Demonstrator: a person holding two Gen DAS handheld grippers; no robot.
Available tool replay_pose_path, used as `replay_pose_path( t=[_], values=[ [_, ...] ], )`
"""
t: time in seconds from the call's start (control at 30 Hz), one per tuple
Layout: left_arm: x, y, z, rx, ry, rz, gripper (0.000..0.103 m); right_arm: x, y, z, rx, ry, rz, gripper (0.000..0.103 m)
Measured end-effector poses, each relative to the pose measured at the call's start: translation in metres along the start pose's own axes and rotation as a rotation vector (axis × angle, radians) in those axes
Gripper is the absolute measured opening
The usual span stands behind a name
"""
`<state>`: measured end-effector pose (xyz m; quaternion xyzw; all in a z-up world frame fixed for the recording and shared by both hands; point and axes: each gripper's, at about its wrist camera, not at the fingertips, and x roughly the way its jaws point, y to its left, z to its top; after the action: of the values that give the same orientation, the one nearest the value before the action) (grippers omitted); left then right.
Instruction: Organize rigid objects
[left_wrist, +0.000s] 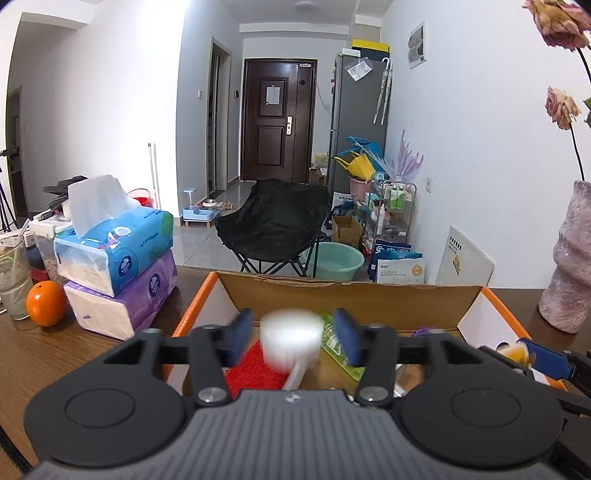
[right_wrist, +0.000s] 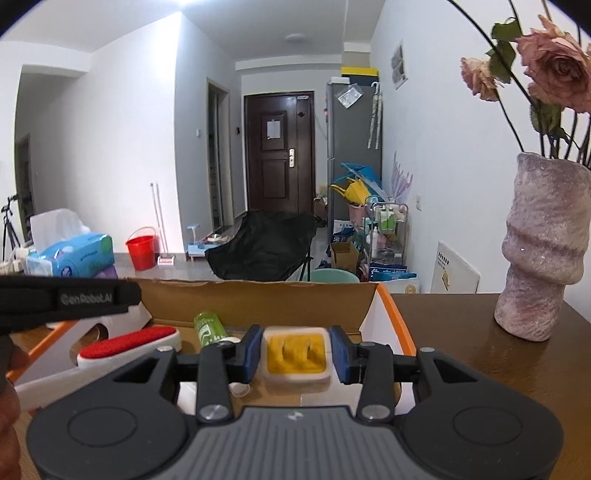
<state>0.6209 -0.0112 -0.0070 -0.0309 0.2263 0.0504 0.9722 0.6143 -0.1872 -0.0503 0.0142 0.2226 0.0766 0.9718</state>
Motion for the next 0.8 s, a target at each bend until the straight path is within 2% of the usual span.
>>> replay_pose_path(
  t=[0.03, 0.07, 0.1, 0.13, 0.17, 0.27, 0.53, 0.8],
  values=[
    [-0.003, 0.002, 0.000, -0.010, -0.011, 0.008, 0.087, -0.001, 0.000, 0.000, -0.006, 0.003, -0.003, 0.047],
    [-0.006, 0.003, 0.001, -0.013, -0.024, 0.017, 0.099, -0.002, -0.001, 0.001, -0.008, 0.005, -0.026, 0.056],
    [-0.010, 0.004, 0.001, -0.011, -0.039, 0.030, 0.102, -0.003, -0.002, 0.003, -0.006, 0.002, -0.047, 0.081],
    [-0.013, 0.005, 0.002, -0.007, -0.052, 0.036, 0.103, -0.004, -0.003, 0.003, -0.003, -0.008, -0.065, 0.100],
    [-0.016, 0.006, 0.003, -0.004, -0.060, 0.035, 0.103, -0.007, -0.005, 0.003, -0.001, -0.028, -0.084, 0.103],
    [-0.022, 0.011, 0.005, -0.007, -0.057, 0.026, 0.103, -0.010, -0.008, 0.006, 0.003, -0.034, -0.107, 0.103],
    [-0.035, 0.018, 0.007, 0.001, -0.053, 0.039, 0.103, -0.023, -0.016, 0.012, 0.013, -0.041, -0.102, 0.103],
    [-0.075, 0.020, 0.003, 0.022, -0.039, 0.017, 0.103, -0.076, -0.019, 0.014, 0.002, -0.079, -0.083, 0.103]
  ],
)
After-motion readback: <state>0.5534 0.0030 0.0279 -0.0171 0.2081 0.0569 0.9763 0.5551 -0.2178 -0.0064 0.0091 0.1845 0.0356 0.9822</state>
